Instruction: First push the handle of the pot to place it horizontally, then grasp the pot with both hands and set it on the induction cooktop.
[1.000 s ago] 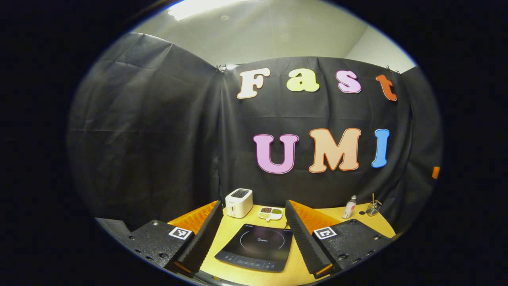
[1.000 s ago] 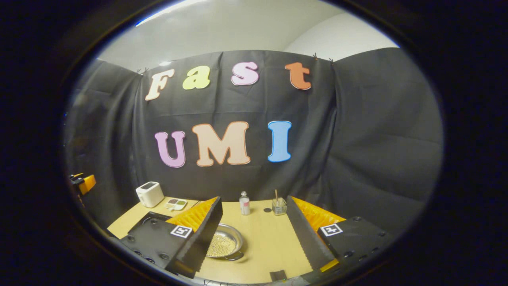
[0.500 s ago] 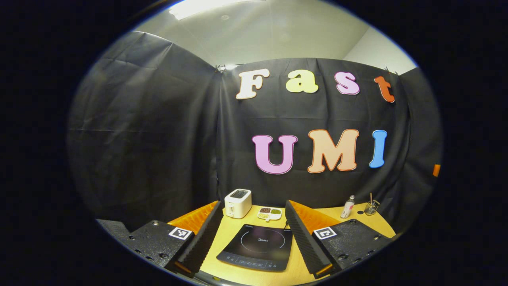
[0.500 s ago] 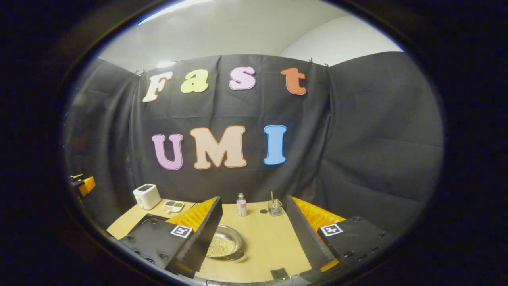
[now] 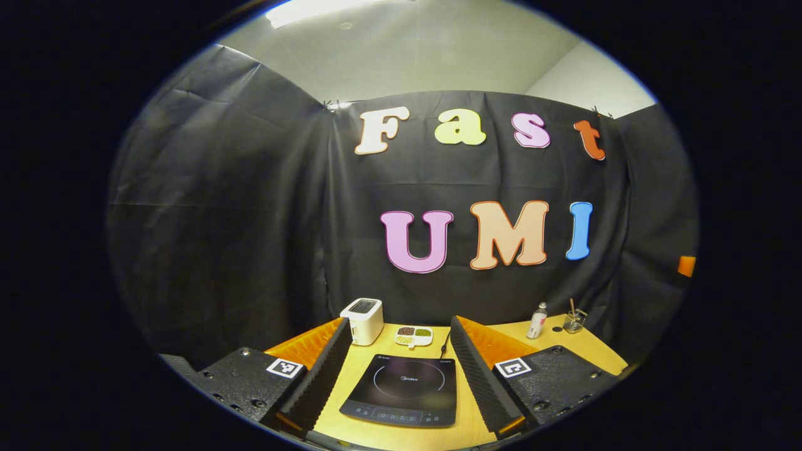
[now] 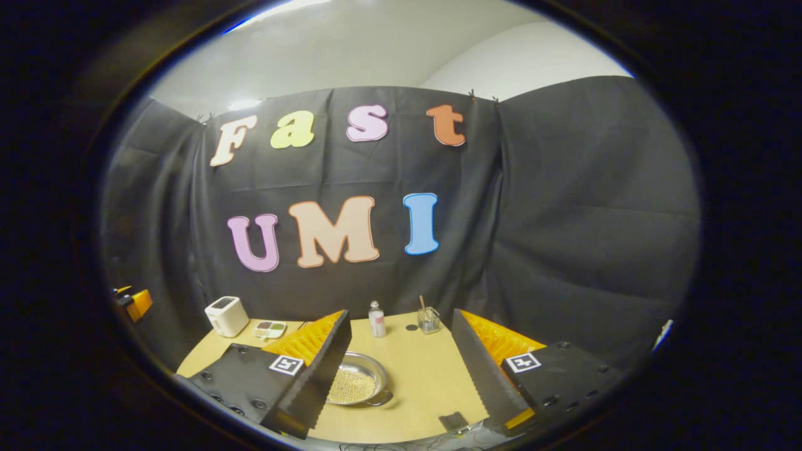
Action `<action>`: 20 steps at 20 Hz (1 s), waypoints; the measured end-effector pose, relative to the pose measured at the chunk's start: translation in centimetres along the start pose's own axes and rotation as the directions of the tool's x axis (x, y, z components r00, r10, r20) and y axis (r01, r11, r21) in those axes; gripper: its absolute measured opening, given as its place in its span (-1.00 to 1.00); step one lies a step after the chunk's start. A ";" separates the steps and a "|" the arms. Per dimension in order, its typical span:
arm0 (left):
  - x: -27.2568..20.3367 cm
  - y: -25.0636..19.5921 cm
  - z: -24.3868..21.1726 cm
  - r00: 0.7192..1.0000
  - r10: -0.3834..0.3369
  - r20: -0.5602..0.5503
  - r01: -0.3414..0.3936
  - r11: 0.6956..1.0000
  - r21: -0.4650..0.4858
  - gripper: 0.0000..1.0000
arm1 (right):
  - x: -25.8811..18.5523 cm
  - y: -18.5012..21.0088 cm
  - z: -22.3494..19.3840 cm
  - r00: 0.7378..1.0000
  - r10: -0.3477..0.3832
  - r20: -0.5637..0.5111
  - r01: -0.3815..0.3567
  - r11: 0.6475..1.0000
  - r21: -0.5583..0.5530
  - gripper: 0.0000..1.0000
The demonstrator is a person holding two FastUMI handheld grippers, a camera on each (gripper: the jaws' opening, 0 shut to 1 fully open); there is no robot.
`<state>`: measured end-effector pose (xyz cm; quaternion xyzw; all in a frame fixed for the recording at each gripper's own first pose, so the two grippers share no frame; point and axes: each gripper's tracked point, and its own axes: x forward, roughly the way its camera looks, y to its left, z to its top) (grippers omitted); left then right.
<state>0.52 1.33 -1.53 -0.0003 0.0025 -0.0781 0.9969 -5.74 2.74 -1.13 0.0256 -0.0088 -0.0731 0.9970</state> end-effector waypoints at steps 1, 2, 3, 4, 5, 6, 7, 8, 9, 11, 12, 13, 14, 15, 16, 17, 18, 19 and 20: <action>0.0 0.3 0.0 1.000 0.001 -0.002 -0.001 1.000 0.005 0.86 | 0.0 0.4 -0.1 1.000 0.001 -0.005 -0.001 1.000 0.004 0.92; 0.1 0.3 0.0 1.000 0.003 0.000 -0.003 1.000 0.010 0.90 | 0.1 0.7 -0.3 1.000 0.001 -0.011 -0.001 1.000 0.006 0.92; 0.2 0.4 0.1 1.000 0.003 0.006 -0.003 1.000 0.014 0.86 | 0.1 0.8 -0.4 1.000 0.001 -0.016 0.000 1.000 0.011 0.92; 0.2 0.4 0.2 1.000 0.000 0.012 0.000 1.000 0.018 0.86 | 0.2 1.0 -0.5 1.000 0.002 -0.019 -0.002 1.000 0.018 0.92; 0.4 0.5 0.4 1.000 -0.002 0.017 0.002 1.000 0.024 0.84 | 0.4 1.3 -0.4 1.000 0.007 -0.018 -0.007 1.000 0.028 0.92; 0.4 0.6 0.5 1.000 -0.004 0.021 0.003 1.000 0.030 0.91 | 0.5 1.5 -0.4 1.000 0.014 -0.017 -0.013 0.999 0.036 0.93; 0.5 0.5 0.7 1.000 -0.008 0.023 0.007 0.999 0.034 0.86 | 0.7 1.7 -0.4 1.000 0.020 -0.019 -0.019 0.999 0.044 0.93; 0.5 0.3 0.7 1.000 -0.011 0.023 0.011 0.999 0.033 0.90 | 0.9 1.9 -0.5 0.999 0.028 -0.020 -0.027 0.998 0.050 0.92; 0.7 0.0 0.6 1.000 -0.017 0.020 0.016 0.999 0.030 0.90 | 1.0 1.9 -0.5 0.999 0.032 -0.021 -0.031 0.998 0.058 0.70; 0.9 -0.4 0.3 1.000 -0.022 0.013 0.022 0.999 0.024 0.86 | 1.8 1.8 -1.0 0.999 0.042 -0.033 -0.040 0.998 0.056 0.27; 1.2 -0.6 0.1 1.000 -0.018 0.008 0.018 0.999 0.027 0.84 | 2.1 1.3 -1.3 0.999 0.033 -0.033 -0.031 0.998 0.056 0.27; 1.4 -0.6 -0.1 1.000 -0.010 0.000 0.010 0.999 0.032 0.84 | 2.4 0.9 -1.2 0.999 0.023 -0.036 -0.021 0.998 0.053 -0.16; 1.6 -0.5 -0.2 1.000 -0.002 -0.003 0.002 0.999 0.036 0.91 | 3.0 0.5 -1.7 0.999 0.012 -0.039 -0.010 0.999 0.048 -0.58; 1.7 -0.5 -0.4 1.000 0.008 -0.011 -0.007 0.999 0.038 0.91 | 3.5 0.1 -2.0 0.999 0.006 -0.049 -0.003 0.999 0.052 -1.00; 2.0 -0.4 -0.7 1.000 0.019 -0.020 -0.018 0.999 0.035 0.86 | 4.0 0.2 -2.8 0.998 0.015 -0.068 -0.011 0.998 0.060 -1.00; 2.3 -0.5 -0.9 0.999 0.026 -0.026 -0.025 0.999 0.031 0.86 | 4.7 0.4 -3.5 0.996 0.024 -0.084 -0.018 0.997 0.070 -0.98; 2.7 -0.5 -1.1 0.999 0.036 -0.034 -0.035 0.999 0.024 0.84 | 5.5 0.3 -4.3 0.994 0.030 -0.102 -0.022 0.997 0.075 -0.95; 3.2 -0.6 -1.3 0.998 0.044 -0.042 -0.043 0.999 0.013 0.92 | 6.2 0.3 -5.1 0.992 0.036 -0.121 -0.026 0.996 0.081 -0.94; 3.5 -0.9 -1.6 0.997 0.046 -0.054 -0.046 0.999 0.001 0.86 | 6.8 0.4 -6.2 0.988 0.046 -0.148 -0.032 0.995 0.095 -0.96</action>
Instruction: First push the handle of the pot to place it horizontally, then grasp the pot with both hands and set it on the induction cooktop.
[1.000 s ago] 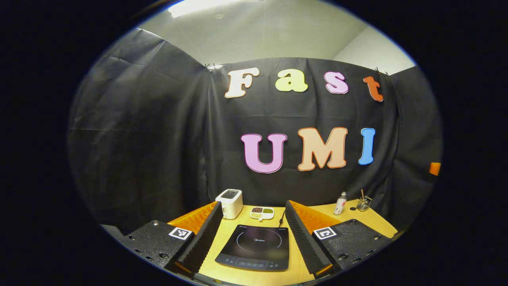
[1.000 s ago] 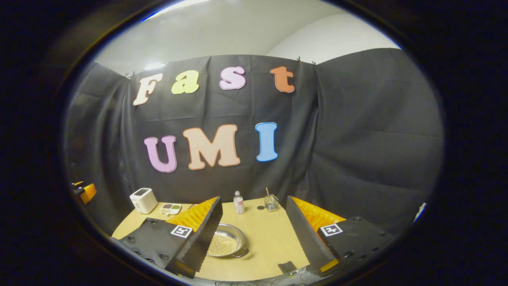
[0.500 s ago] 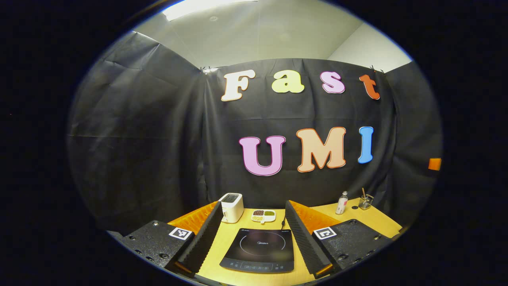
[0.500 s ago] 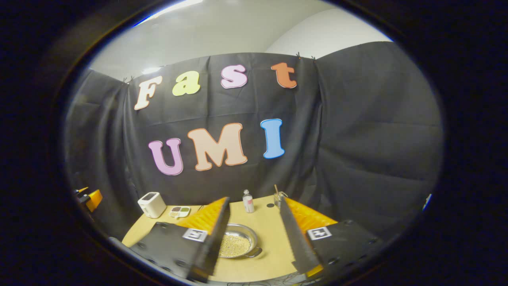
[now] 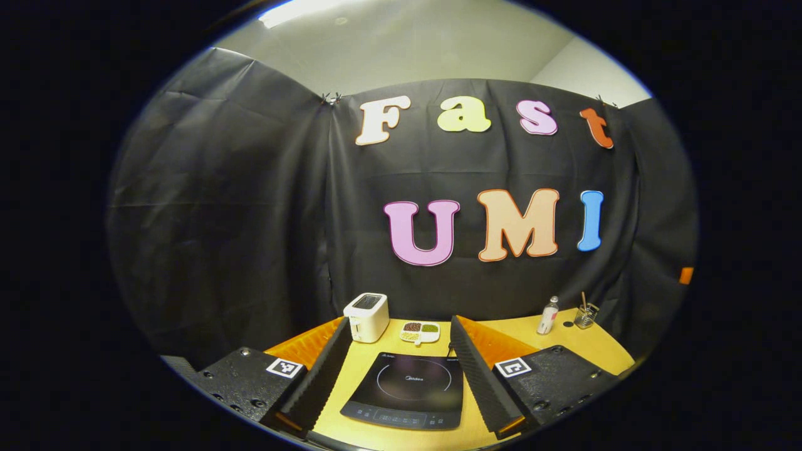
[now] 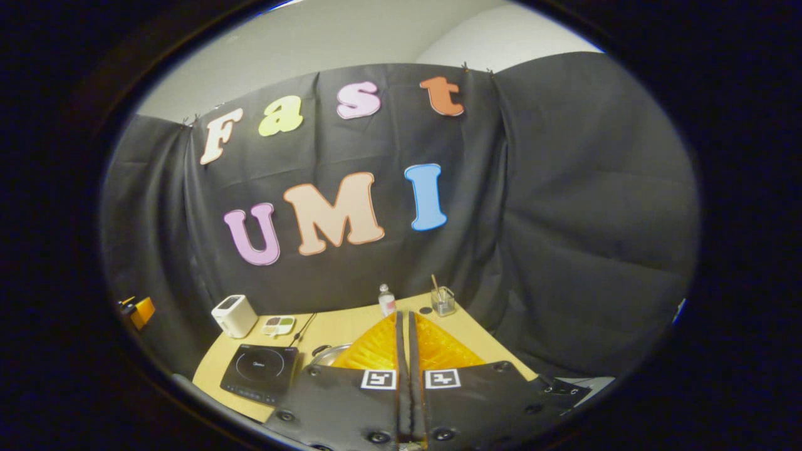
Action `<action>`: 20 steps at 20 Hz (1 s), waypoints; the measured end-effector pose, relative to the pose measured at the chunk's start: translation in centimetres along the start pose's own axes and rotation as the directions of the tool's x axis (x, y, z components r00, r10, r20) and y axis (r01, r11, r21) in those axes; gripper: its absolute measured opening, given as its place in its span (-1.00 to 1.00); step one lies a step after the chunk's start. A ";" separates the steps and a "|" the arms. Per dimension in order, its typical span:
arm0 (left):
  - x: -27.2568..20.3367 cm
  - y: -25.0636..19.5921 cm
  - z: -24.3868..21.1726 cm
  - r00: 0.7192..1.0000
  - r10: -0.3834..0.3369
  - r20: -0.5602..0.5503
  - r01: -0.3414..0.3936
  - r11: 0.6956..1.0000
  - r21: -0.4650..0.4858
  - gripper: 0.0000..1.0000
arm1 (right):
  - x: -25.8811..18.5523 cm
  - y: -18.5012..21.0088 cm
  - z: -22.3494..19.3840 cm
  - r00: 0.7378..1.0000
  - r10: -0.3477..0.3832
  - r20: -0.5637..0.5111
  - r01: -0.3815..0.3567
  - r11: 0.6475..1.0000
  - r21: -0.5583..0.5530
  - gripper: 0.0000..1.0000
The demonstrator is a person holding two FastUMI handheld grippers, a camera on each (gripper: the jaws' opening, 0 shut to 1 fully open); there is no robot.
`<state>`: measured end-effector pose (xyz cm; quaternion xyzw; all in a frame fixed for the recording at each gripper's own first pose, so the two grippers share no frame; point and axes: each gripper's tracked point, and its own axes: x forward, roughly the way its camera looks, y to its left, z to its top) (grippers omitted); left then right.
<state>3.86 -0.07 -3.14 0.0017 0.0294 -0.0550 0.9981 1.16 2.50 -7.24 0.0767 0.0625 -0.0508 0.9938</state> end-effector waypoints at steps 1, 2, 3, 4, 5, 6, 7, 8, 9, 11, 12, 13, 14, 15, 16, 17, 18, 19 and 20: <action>0.4 -0.3 -0.2 1.000 0.000 -0.011 0.000 1.000 -0.009 0.86 | 0.8 0.2 -1.3 0.999 0.013 -0.041 -0.012 1.000 0.016 -1.00; 0.8 -0.6 -0.3 1.000 0.004 -0.017 -0.004 1.000 -0.013 0.92 | 1.5 0.2 -3.1 0.996 0.020 -0.089 -0.018 0.999 0.030 -1.00; 1.2 -0.6 -0.2 1.000 0.012 -0.016 -0.012 1.000 -0.012 0.86 | 2.3 0.0 -4.8 0.990 0.021 -0.139 -0.016 0.999 0.043 -0.94; 1.7 -0.6 -0.1 1.000 0.022 -0.012 -0.022 1.000 -0.007 0.86 | 3.0 -0.3 -6.5 0.982 0.026 -0.188 -0.015 0.998 0.058 -1.00; 2.2 -0.7 0.1 0.999 0.032 -0.008 -0.032 0.999 -0.001 0.92 | 3.6 -0.4 -8.1 0.971 0.032 -0.236 -0.014 0.997 0.078 -0.94; 2.6 -0.8 0.2 0.999 0.044 -0.005 -0.044 0.999 0.005 0.91 | 4.1 -0.6 -9.7 0.960 0.040 -0.277 -0.014 0.995 0.097 -0.95; 3.1 -0.9 0.4 0.999 0.054 -0.002 -0.054 0.999 0.009 0.91 | 4.6 -0.7 -11.0 0.948 0.047 -0.316 -0.011 0.993 0.115 -1.00; 3.5 -1.1 0.4 0.998 0.062 -0.002 -0.062 0.998 0.012 0.86 | 5.3 -0.9 -12.7 0.932 0.050 -0.358 -0.005 0.992 0.125 -0.95; 3.9 -1.3 0.4 0.998 0.069 -0.003 -0.069 0.998 0.015 0.86 | 5.7 -1.0 -14.5 0.912 0.056 -0.406 -0.001 0.991 0.133 -0.95; 4.6 -1.7 0.5 0.997 0.080 -0.006 -0.080 0.997 0.021 0.92 | 6.4 -1.4 -17.8 0.865 0.059 -0.499 0.016 0.989 0.145 -0.94; 5.0 -2.0 0.3 0.996 0.086 -0.008 -0.086 0.996 0.027 0.92 | 6.6 -1.9 -19.6 0.834 0.046 -0.550 0.036 0.990 0.137 -0.94; 5.4 -2.3 0.3 0.996 0.091 -0.011 -0.090 0.995 0.035 0.92 | 7.0 -2.3 -21.1 0.803 0.038 -0.595 0.046 0.991 0.126 -0.94; 5.7 -2.6 0.1 0.996 0.093 -0.015 -0.093 0.995 0.043 0.92 | 7.3 -2.3 -22.5 0.774 0.031 -0.632 0.052 0.992 0.113 -0.95; 6.0 -2.8 0.1 0.995 0.098 -0.025 -0.096 0.994 0.051 0.92 | 7.2 -2.4 -23.9 0.745 0.032 -0.666 0.050 0.993 0.104 -0.94; 6.3 -3.2 -0.1 0.994 0.101 -0.032 -0.099 0.993 0.057 0.92 | 7.2 -2.5 -25.0 0.718 0.042 -0.695 0.044 0.993 0.106 -1.00; 6.5 -3.5 -0.2 0.994 0.104 -0.039 -0.102 0.993 0.059 0.97 | 7.3 -2.3 -25.9 0.692 0.057 -0.719 0.037 0.993 0.114 -1.00; 6.7 -3.7 -0.3 0.993 0.107 -0.046 -0.104 0.993 0.059 0.87 | 7.5 -1.8 -26.7 0.669 0.075 -0.740 0.027 0.992 0.126 -1.00; 6.9 -4.0 -0.5 0.993 0.108 -0.053 -0.105 0.993 0.060 0.89 | 7.6 -1.4 -27.3 0.647 0.093 -0.757 0.020 0.990 0.138 -1.00; 7.1 -4.3 -0.7 0.992 0.111 -0.059 -0.107 0.992 0.062 0.89 | 7.7 -0.8 -28.0 0.625 0.111 -0.773 0.012 0.988 0.152 -1.00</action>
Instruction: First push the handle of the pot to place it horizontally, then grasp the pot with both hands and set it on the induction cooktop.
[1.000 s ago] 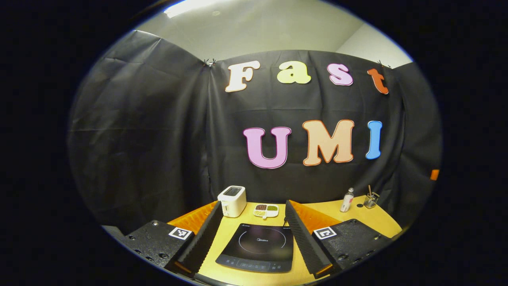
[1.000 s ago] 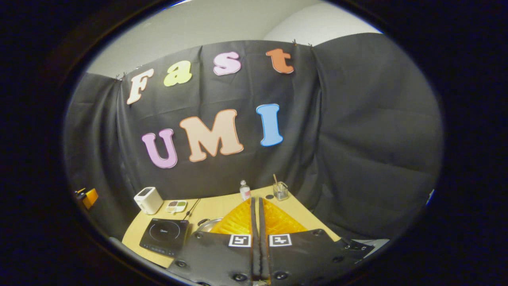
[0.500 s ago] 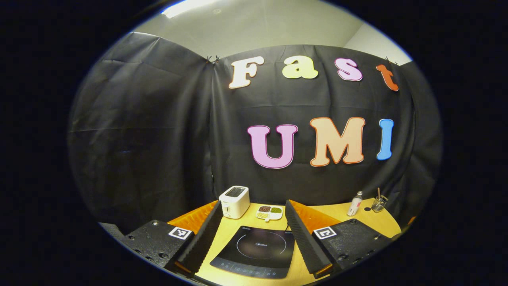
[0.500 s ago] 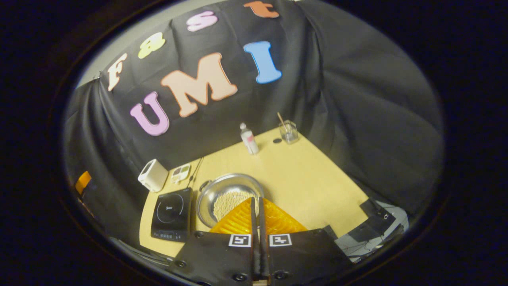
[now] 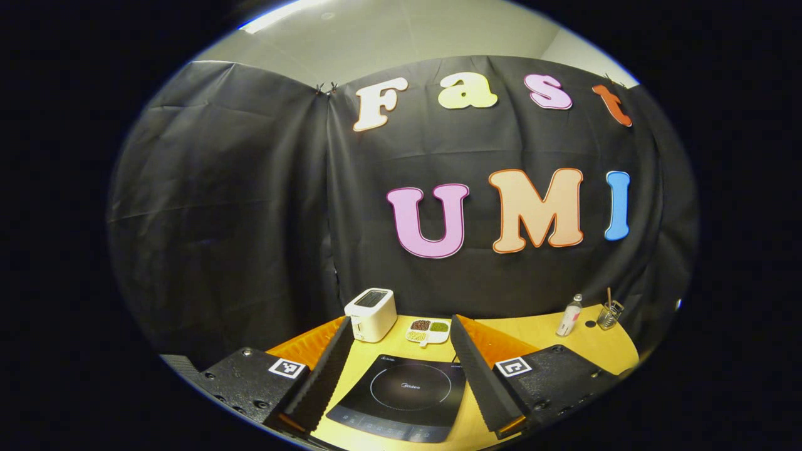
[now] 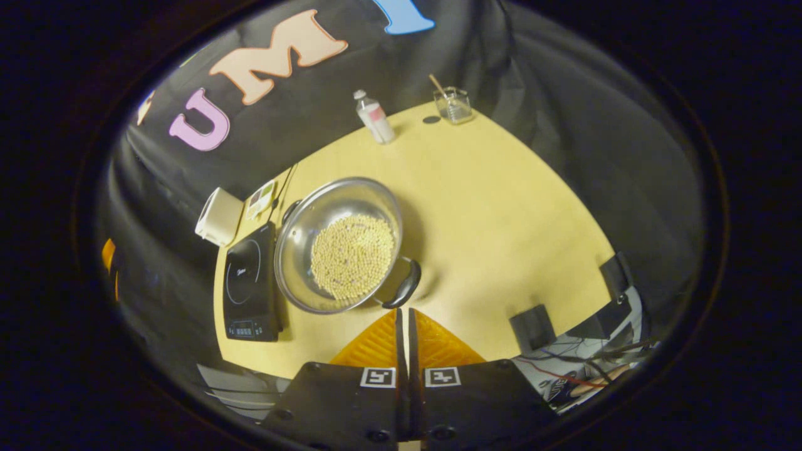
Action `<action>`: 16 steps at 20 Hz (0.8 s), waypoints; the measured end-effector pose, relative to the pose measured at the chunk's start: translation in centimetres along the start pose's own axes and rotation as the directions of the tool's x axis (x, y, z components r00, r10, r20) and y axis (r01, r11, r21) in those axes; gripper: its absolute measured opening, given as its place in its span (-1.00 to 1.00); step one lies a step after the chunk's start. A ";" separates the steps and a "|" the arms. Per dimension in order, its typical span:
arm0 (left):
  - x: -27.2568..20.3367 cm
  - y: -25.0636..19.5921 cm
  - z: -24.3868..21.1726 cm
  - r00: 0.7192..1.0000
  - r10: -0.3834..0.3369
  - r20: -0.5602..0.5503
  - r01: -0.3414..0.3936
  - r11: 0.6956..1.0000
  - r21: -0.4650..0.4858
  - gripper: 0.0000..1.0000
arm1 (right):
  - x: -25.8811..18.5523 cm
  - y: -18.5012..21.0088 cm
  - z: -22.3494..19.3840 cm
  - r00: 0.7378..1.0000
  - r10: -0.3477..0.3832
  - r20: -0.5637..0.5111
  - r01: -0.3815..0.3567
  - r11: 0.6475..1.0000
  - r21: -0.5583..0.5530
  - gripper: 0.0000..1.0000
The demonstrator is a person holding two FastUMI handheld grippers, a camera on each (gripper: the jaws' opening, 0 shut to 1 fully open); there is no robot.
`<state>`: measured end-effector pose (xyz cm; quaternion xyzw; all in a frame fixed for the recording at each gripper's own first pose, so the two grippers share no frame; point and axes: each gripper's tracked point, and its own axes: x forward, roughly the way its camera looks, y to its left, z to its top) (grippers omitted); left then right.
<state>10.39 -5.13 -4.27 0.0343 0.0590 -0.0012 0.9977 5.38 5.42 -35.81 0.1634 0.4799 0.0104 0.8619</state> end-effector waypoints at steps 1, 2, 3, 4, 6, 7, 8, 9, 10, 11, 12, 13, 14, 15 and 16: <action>0.2 -0.3 -0.1 1.000 0.003 -0.006 -0.003 1.000 0.003 0.89 | 0.6 0.5 -0.4 0.999 0.018 -0.032 -0.018 1.000 0.002 -0.94; 0.3 -0.4 -0.3 1.000 0.006 -0.011 -0.006 1.000 0.007 0.89 | 1.0 0.8 -0.9 0.997 0.042 -0.067 -0.041 0.999 0.009 -1.00; 0.5 -0.6 -0.3 1.000 0.012 -0.017 -0.011 1.000 0.012 0.89 | 1.5 1.1 -1.3 0.992 0.065 -0.105 -0.064 0.998 0.016 -0.94; 0.6 -0.9 -0.4 1.000 0.016 -0.021 -0.016 1.000 0.016 0.89 | 2.1 1.6 -1.9 0.986 0.087 -0.142 -0.084 0.996 0.026 -1.00; 0.9 -1.5 -0.5 1.000 0.018 -0.023 -0.018 1.000 0.011 0.89 | 2.9 2.3 -3.0 0.967 0.132 -0.217 -0.122 0.991 0.060 -0.94; 1.0 -1.8 -0.5 1.000 0.020 -0.022 -0.020 1.000 0.007 0.92 | 3.3 2.6 -3.4 0.956 0.152 -0.250 -0.137 0.987 0.079 -0.94; 1.0 -1.9 -0.8 0.999 0.025 -0.024 -0.024 1.000 0.006 0.90 | 3.7 2.9 -4.1 0.943 0.172 -0.284 -0.151 0.984 0.096 -0.94; 1.2 -1.9 -0.9 0.999 0.034 -0.027 -0.034 0.999 0.007 0.89 | 4.3 3.1 -4.6 0.931 0.184 -0.315 -0.157 0.981 0.110 -0.94; 1.3 -2.0 -1.2 0.999 0.044 -0.031 -0.043 0.999 0.009 0.89 | 4.7 3.2 -5.1 0.921 0.195 -0.337 -0.162 0.979 0.124 -0.94; 1.4 -2.0 -1.4 0.998 0.052 -0.035 -0.051 0.999 0.012 0.89 | 5.3 3.3 -5.3 0.916 0.196 -0.350 -0.159 0.978 0.132 -0.94; 1.4 -2.0 -1.4 0.998 0.059 -0.038 -0.058 0.998 0.015 0.89 | 6.0 3.1 -5.6 0.914 0.185 -0.361 -0.148 0.981 0.129 -0.94; 1.5 -2.0 -1.5 0.997 0.068 -0.044 -0.068 0.998 0.015 0.89 | 6.5 3.0 -5.8 0.912 0.178 -0.370 -0.139 0.982 0.130 -0.94; 1.6 -2.0 -1.8 0.996 0.077 -0.050 -0.077 0.997 0.013 0.90 | 6.9 3.0 -5.7 0.910 0.176 -0.374 -0.134 0.982 0.135 -0.94; 1.8 -2.0 -1.7 0.995 0.085 -0.051 -0.085 0.996 0.007 0.92 | 7.3 3.0 -5.8 0.908 0.174 -0.380 -0.128 0.981 0.143 -0.94; 1.8 -2.1 -1.9 0.994 0.092 -0.057 -0.092 0.996 0.000 0.90 | 7.8 3.0 -5.6 0.906 0.174 -0.386 -0.125 0.981 0.149 -0.94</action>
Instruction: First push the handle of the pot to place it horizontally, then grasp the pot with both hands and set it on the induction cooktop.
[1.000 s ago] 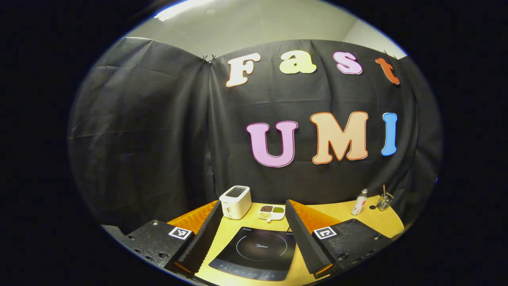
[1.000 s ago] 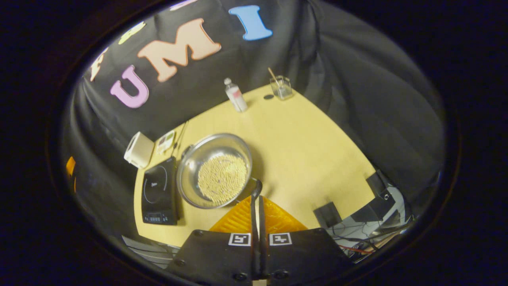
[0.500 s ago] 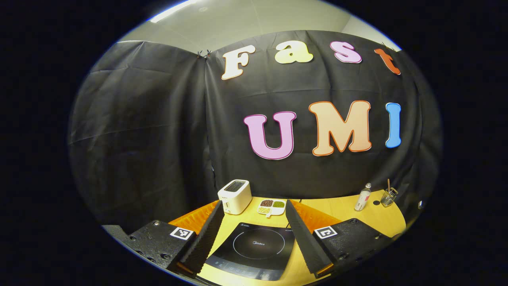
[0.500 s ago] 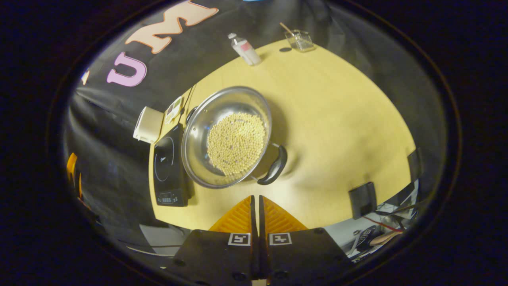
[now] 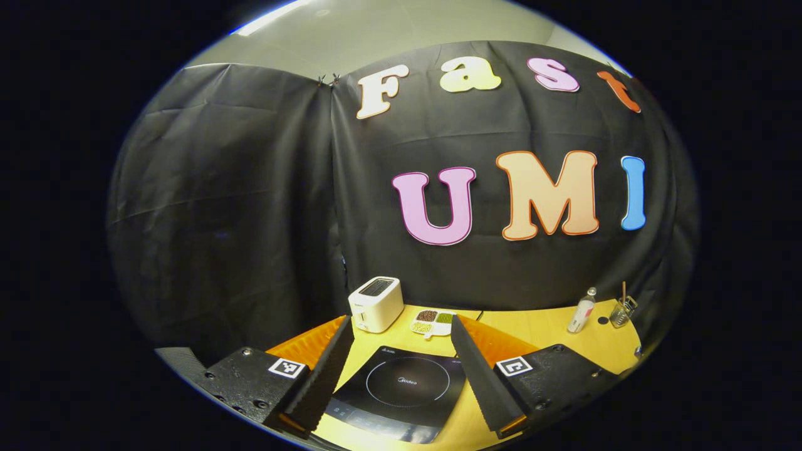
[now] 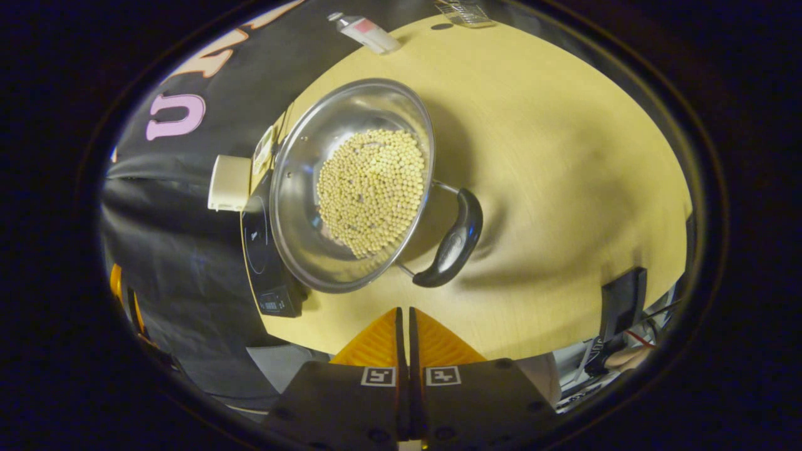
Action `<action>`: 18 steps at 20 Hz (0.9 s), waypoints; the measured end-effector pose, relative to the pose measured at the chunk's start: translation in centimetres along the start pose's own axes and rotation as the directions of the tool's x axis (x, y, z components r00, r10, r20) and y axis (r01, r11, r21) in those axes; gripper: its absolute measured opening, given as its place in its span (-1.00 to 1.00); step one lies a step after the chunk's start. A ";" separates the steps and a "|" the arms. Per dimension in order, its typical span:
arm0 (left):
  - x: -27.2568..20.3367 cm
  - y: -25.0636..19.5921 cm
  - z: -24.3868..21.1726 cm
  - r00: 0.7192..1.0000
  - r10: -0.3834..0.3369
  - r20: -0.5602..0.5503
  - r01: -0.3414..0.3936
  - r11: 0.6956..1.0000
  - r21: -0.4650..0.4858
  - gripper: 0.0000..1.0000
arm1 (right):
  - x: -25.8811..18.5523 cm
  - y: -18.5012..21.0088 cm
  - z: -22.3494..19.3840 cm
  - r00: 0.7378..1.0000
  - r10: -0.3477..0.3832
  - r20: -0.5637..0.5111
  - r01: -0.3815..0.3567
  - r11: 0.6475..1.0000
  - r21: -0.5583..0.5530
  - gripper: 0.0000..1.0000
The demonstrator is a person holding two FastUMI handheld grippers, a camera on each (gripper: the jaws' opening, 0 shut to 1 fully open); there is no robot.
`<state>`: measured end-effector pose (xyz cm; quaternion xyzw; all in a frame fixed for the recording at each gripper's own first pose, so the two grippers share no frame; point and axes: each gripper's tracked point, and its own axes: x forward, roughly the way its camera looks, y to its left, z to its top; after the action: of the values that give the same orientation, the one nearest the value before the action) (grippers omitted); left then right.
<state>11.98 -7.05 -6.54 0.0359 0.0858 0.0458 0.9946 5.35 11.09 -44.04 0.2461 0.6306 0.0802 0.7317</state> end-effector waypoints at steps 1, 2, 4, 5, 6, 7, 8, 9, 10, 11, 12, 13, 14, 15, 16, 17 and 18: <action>0.2 -0.1 -0.2 1.000 0.005 -0.007 -0.005 1.000 -0.006 0.90 | 0.3 -0.1 0.1 1.000 -0.003 -0.009 0.003 1.000 0.005 -0.94; 0.3 -0.3 -0.4 1.000 0.005 -0.015 -0.005 1.000 -0.012 0.89 | 0.5 -0.3 0.2 1.000 -0.005 -0.016 0.005 1.000 0.011 -0.94; 0.5 -0.6 -0.8 1.000 0.006 -0.027 -0.006 1.000 -0.019 0.90 | 0.8 -0.7 0.8 1.000 -0.010 -0.020 0.011 0.999 0.031 -0.94; 0.7 -0.6 -1.0 0.999 0.009 -0.035 -0.009 1.000 -0.018 0.90 | 0.9 -0.9 1.1 1.000 -0.011 -0.016 0.012 0.999 0.043 -1.00; 0.8 -0.7 -1.2 0.999 0.013 -0.040 -0.013 1.000 -0.016 0.89 | 0.9 -1.0 1.3 1.000 -0.005 -0.021 0.006 0.998 0.055 -1.00; 0.9 -0.8 -1.4 0.999 0.015 -0.046 -0.016 1.000 -0.015 0.89 | 0.8 -1.0 1.4 1.000 -0.005 -0.016 0.006 0.998 0.062 -0.94; 1.0 -0.9 -1.6 0.998 0.014 -0.054 -0.015 1.000 -0.018 0.89 | 0.7 -1.3 1.5 1.000 -0.008 -0.016 0.009 0.998 0.068 -0.94; 1.1 -1.1 -1.9 0.998 0.012 -0.066 -0.013 1.000 -0.024 0.89 | 0.8 -1.4 1.9 1.000 -0.011 -0.014 0.012 0.997 0.074 -0.94; 1.1 -1.5 -2.3 0.997 0.002 -0.077 -0.005 0.999 -0.033 0.90 | 0.8 -1.5 2.1 1.000 -0.013 -0.015 0.014 0.997 0.082 -0.94; 1.1 -2.0 -2.6 0.996 -0.011 -0.088 0.007 0.999 -0.045 0.90 | 0.7 -1.6 2.4 1.000 -0.017 -0.011 0.018 0.996 0.088 -0.94; 1.1 -2.4 -3.1 0.995 -0.023 -0.099 0.018 0.998 -0.054 0.90 | 0.6 -1.8 2.7 1.000 -0.022 -0.004 0.022 0.996 0.091 -0.94; 1.0 -2.7 -3.3 0.993 -0.033 -0.110 0.027 0.998 -0.059 0.91 | 0.5 -2.1 3.2 1.000 -0.029 0.007 0.028 0.995 0.093 -0.94; 1.1 -3.2 -3.7 0.992 -0.040 -0.120 0.033 0.998 -0.060 0.90 | 0.3 -2.4 3.8 0.999 -0.035 0.018 0.033 0.994 0.100 -0.93; 1.1 -3.4 -4.1 0.990 -0.046 -0.130 0.039 0.998 -0.058 0.90 | 0.1 -2.7 4.4 0.999 -0.041 0.030 0.037 0.993 0.111 -1.00; 1.1 -3.7 -4.4 0.989 -0.051 -0.141 0.044 0.998 -0.055 0.90 | -0.2 -3.0 4.9 0.998 -0.043 0.039 0.038 0.991 0.126 -0.94; 1.3 -4.0 -4.7 0.987 -0.057 -0.152 0.049 0.997 -0.052 0.92 | -0.4 -3.2 5.5 0.998 -0.042 0.046 0.035 0.990 0.140 -0.94; 1.4 -4.3 -5.1 0.985 -0.062 -0.163 0.054 0.997 -0.051 0.92 | -0.4 -3.3 6.0 0.998 -0.040 0.052 0.032 0.988 0.154 -0.94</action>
<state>12.85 -10.91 -12.09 0.0064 0.1676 0.0215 0.9856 10.44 6.44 -44.70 0.2922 0.6190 0.0117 0.7289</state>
